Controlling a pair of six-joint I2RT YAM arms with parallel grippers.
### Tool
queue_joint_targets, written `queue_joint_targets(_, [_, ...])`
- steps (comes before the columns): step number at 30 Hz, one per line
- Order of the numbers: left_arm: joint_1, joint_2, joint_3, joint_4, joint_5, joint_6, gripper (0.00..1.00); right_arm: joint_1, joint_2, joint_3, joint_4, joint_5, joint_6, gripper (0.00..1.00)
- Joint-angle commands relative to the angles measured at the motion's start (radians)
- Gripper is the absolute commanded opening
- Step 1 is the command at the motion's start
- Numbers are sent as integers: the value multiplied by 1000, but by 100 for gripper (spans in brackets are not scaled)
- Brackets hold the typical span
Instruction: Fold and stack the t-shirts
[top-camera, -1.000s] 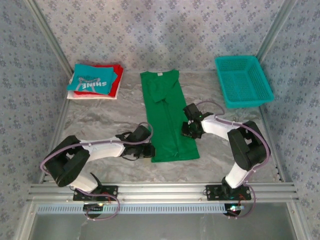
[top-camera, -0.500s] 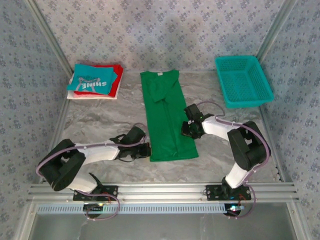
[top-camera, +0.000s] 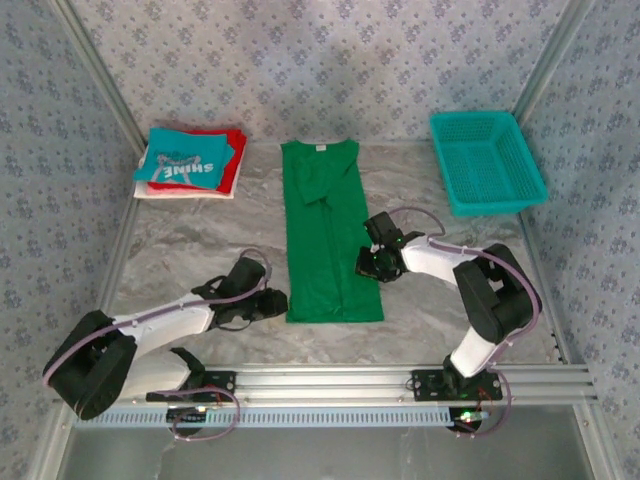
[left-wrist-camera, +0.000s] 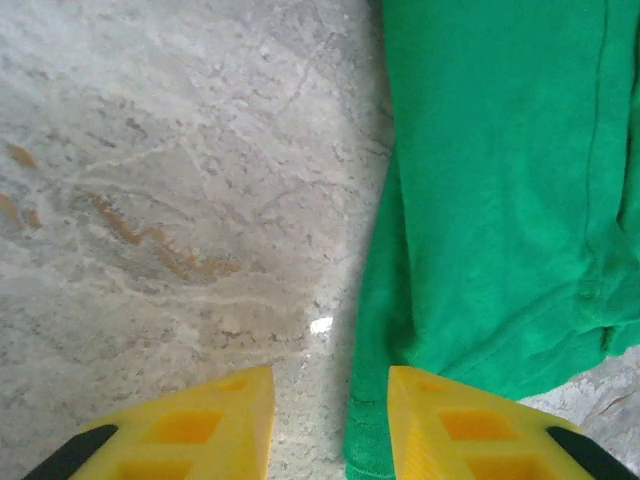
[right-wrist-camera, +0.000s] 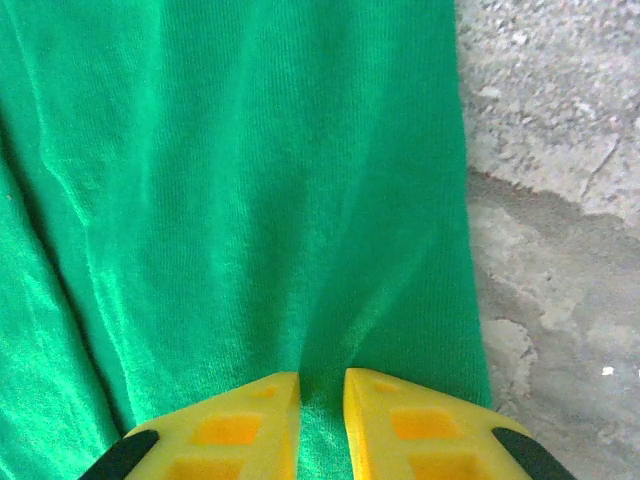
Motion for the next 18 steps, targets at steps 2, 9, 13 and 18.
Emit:
queue_joint_targets(2, [2,0,53,-16,35,23,29,11,54,-3,-56,-10,-3,22])
queue_joint_targets(9, [-23,92,74,62,80,22,19,11,57,5,-67,5,-7,22])
queue_joint_targets(13, [-33,166,87,98,86,34,24,13,62,8,-67,-2,-4,22])
queue_joint_targets(18, [-32,262,73,165,82,12,19,24,75,-3,-51,-23,9,22])
